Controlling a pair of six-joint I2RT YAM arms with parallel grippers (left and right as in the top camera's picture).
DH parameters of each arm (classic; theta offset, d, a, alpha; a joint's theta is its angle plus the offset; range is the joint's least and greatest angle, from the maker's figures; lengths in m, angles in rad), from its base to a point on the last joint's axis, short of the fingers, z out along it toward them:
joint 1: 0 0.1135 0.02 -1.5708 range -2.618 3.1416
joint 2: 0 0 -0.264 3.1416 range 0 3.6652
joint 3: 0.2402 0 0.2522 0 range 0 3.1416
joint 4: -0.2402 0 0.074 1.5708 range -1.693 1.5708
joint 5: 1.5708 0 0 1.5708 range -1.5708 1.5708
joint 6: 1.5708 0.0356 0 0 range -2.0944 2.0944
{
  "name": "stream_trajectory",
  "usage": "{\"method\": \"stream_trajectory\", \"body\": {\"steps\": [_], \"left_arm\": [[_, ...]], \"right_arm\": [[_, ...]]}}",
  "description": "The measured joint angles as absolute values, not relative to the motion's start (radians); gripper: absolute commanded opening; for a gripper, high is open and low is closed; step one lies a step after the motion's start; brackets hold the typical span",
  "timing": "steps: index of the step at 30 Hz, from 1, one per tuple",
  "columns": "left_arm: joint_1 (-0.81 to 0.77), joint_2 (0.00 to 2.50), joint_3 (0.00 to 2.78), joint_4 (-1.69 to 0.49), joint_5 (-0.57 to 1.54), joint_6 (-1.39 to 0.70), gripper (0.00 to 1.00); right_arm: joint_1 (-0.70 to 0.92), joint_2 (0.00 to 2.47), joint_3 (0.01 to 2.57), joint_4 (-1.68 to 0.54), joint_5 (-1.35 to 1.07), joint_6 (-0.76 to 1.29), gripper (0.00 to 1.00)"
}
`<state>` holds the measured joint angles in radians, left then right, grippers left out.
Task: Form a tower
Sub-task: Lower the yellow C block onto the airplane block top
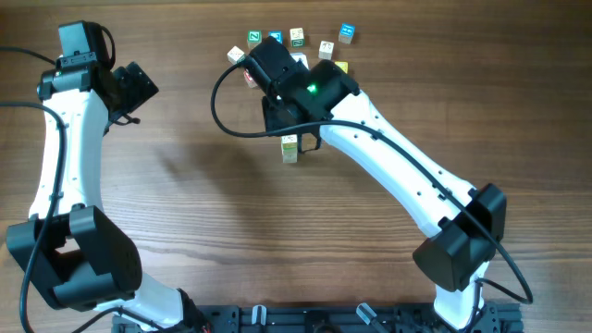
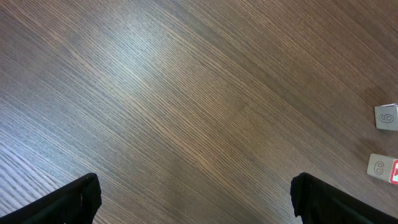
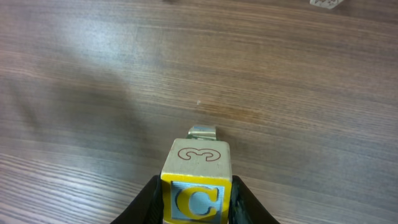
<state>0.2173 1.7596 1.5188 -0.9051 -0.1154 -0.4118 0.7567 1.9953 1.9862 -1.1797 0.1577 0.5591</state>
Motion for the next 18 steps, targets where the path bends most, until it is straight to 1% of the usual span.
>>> {"method": "stream_trajectory", "body": {"steps": [18], "left_arm": [[0.217, 1.760, 1.519, -0.905, -0.116, -0.412, 1.00]], "right_arm": [[0.734, 1.996, 1.943, -1.135, 0.158, 0.559, 0.18]]}}
